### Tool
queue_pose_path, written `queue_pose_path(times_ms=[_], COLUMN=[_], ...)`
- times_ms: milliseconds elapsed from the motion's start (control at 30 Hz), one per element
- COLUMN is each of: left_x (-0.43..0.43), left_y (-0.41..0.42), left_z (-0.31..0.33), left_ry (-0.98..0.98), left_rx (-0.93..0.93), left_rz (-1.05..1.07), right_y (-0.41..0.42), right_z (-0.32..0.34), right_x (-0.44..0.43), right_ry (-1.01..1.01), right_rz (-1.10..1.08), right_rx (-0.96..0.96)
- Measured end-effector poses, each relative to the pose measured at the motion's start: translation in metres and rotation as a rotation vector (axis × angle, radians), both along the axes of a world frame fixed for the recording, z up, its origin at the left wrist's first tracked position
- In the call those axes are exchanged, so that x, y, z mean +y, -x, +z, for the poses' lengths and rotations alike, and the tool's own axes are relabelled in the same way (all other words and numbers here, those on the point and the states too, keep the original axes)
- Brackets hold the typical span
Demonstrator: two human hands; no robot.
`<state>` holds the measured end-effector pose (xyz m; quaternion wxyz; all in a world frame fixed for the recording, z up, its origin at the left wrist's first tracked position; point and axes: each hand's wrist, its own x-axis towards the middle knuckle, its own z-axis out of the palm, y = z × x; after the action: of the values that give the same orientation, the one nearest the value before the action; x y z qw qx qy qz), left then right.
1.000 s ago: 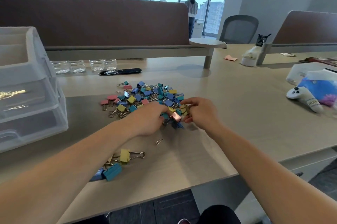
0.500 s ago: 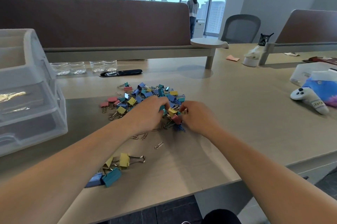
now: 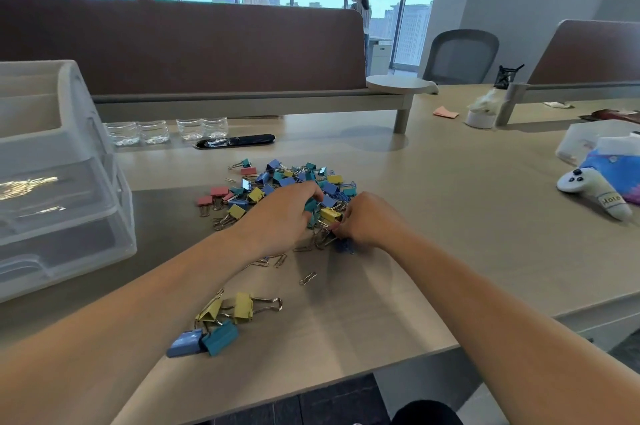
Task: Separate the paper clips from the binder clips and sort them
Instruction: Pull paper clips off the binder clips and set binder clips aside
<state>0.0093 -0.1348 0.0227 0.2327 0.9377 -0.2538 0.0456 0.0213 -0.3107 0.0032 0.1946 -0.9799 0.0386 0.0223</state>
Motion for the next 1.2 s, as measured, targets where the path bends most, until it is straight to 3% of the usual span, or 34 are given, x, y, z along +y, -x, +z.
queue_pose_path(times_ms=[367, 800, 1000, 1200], left_x=[0.002, 0.004, 0.001, 0.003], left_y=[0.008, 0.018, 0.043, 0.074], left_z=[0.002, 0.001, 0.005, -0.002], left_ry=[0.017, 0.069, 0.037, -0.132], left_rx=[0.038, 0.107, 0.153, 0.115], left_rz=[-0.007, 0.008, -0.010, -0.017], right_y=[0.006, 0.026, 0.065, 0.100], right_z=[-0.009, 0.014, 0.025, 0.020], right_x=[0.004, -0.001, -0.009, -0.009], right_ry=[0.027, -0.177, -0.185, -0.168], right_rz=[-0.048, -0.083, 0.076, 0.166], right_rx=[-0.122, -0.267, -0.135, -0.050])
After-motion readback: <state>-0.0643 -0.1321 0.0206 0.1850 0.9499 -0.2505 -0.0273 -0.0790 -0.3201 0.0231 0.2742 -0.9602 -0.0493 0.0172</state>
